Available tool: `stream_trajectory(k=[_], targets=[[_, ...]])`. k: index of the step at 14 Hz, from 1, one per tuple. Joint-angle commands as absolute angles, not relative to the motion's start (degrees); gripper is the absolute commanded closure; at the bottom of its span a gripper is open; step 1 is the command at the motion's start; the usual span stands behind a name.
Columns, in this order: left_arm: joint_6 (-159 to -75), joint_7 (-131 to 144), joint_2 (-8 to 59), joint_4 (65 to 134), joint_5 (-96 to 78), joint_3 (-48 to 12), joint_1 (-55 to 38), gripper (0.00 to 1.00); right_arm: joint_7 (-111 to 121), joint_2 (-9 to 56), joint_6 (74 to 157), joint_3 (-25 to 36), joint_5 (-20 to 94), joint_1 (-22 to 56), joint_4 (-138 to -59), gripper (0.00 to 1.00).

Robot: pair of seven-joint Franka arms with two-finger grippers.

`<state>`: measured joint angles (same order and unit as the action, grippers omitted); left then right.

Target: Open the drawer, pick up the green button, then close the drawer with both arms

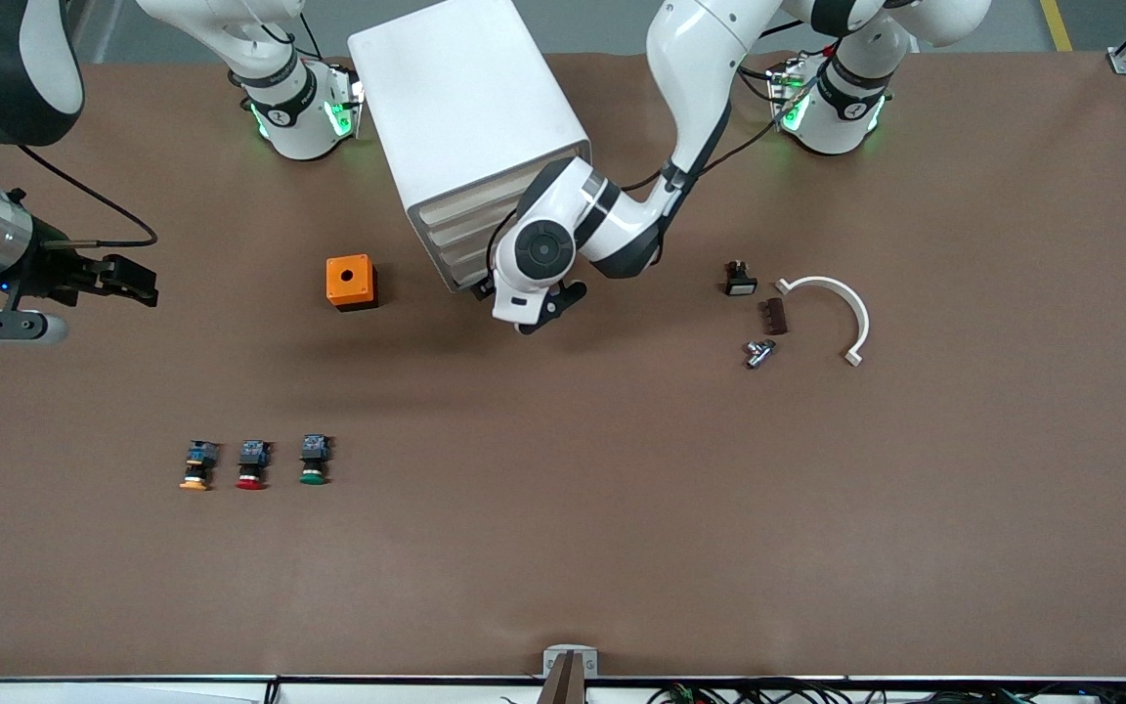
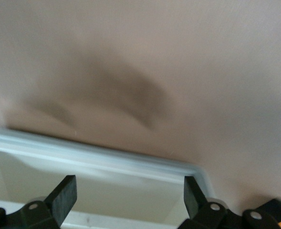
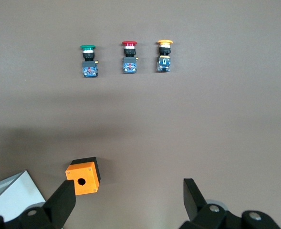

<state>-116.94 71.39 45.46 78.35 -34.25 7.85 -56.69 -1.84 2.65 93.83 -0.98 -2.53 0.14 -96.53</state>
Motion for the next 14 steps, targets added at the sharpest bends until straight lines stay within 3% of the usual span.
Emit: stream_trajectory(k=[1,6,9,14], targets=[[-114.44,73.39,40.00,79.10,-30.51,10.71,-56.25,0.01,-1.14,2.28,91.42,-1.41,-3.60,-0.61,-92.31,0.00],[-102.06,72.78,26.13,79.10,-21.10,15.99,-54.24,0.01,-1.23,2.81,85.36,-1.32,-2.29,-2.19,-88.33,0.00],[-92.84,65.16,18.48,79.10,-18.56,16.26,-48.01,0.01,-0.01,2.72,83.50,-1.23,-1.93,-2.29,-88.42,0.00],[-77.89,41.53,12.84,79.36,-10.90,16.26,-37.81,0.01,2.64,2.29,82.79,-0.88,0.17,-3.34,-89.03,0.00]])
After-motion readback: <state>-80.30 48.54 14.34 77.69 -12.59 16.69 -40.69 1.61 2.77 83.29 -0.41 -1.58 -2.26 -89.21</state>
